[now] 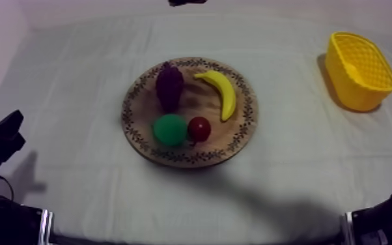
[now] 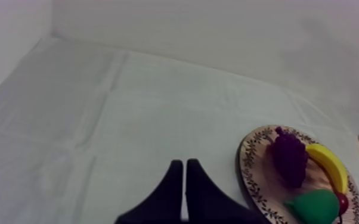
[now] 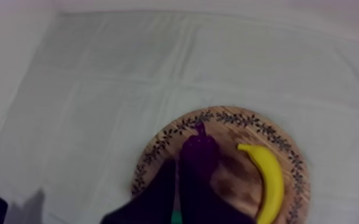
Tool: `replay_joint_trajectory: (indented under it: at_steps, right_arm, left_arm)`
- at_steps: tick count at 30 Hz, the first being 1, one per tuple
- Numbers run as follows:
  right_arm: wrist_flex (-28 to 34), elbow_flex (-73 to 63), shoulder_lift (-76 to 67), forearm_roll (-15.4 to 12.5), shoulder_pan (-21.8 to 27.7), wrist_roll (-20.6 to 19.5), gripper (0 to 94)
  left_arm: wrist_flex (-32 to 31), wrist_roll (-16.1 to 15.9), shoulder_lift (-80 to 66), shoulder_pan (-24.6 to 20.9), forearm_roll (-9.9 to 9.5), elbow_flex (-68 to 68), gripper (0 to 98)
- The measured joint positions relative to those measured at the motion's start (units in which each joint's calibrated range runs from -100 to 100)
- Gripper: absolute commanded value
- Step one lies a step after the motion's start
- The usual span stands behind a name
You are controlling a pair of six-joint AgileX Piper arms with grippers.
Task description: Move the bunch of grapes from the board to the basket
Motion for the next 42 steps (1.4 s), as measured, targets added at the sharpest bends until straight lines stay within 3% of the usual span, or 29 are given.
replay_joint_trajectory:
  at_steps: [13,19,24,42]
  right_arm:
    - [7.8,-9.4,12.0,-1.5,0.0,-1.1,21.2]
    - [7.4,-8.9,13.3,-3.2,0.2,0.3,48.6]
    - [5.4,-8.2,13.4,-3.8,0.8,0.1,63.3]
    - [-10.5,1.5,18.8,-6.1,2.8,-0.3,66.4]
  left_arm:
    - [0.0,0.0,0.0,0.0,0.0,0.0,0.1]
    - [0.0,0.0,0.0,0.0,0.0,0.0,0.1]
    - [0.0,0.0,0.0,0.0,0.0,0.0,0.1]
    - [0.0,0.0,0.0,0.0,0.0,0.0,0.1]
